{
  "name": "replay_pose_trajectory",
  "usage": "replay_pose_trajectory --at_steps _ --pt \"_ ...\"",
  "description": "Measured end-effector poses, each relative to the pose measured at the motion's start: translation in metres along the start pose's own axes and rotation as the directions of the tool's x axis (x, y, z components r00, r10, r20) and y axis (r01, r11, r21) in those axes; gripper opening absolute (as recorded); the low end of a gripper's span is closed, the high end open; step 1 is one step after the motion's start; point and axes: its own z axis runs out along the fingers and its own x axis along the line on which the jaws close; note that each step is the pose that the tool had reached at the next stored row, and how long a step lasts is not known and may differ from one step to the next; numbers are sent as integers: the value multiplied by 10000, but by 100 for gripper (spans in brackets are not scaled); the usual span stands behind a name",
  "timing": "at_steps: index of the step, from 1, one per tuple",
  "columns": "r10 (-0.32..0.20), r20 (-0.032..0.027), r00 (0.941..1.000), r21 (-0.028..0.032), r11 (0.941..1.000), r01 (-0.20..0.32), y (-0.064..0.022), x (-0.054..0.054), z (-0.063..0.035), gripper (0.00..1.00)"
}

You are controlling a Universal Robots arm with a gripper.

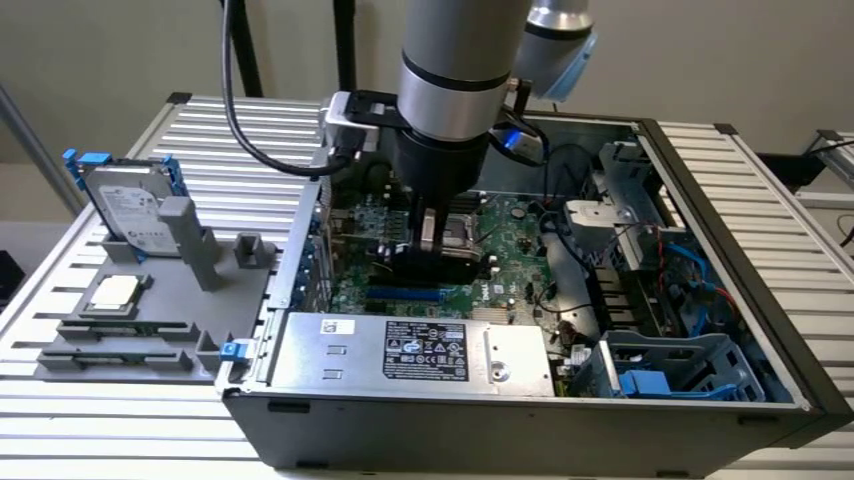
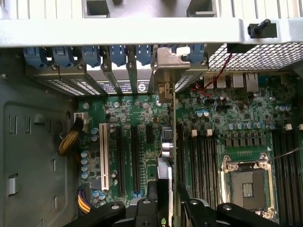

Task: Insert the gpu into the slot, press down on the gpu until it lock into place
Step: 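Insert the gpu into the slot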

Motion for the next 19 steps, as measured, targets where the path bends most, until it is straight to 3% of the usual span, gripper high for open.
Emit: replay_pose_trajectory --at_steps 6,19 --pt "-25 -7 10000 -10 10000 25 -2 5 62 26" --pt "-275 -46 9996 -103 9996 275 -4 -12 120 26"
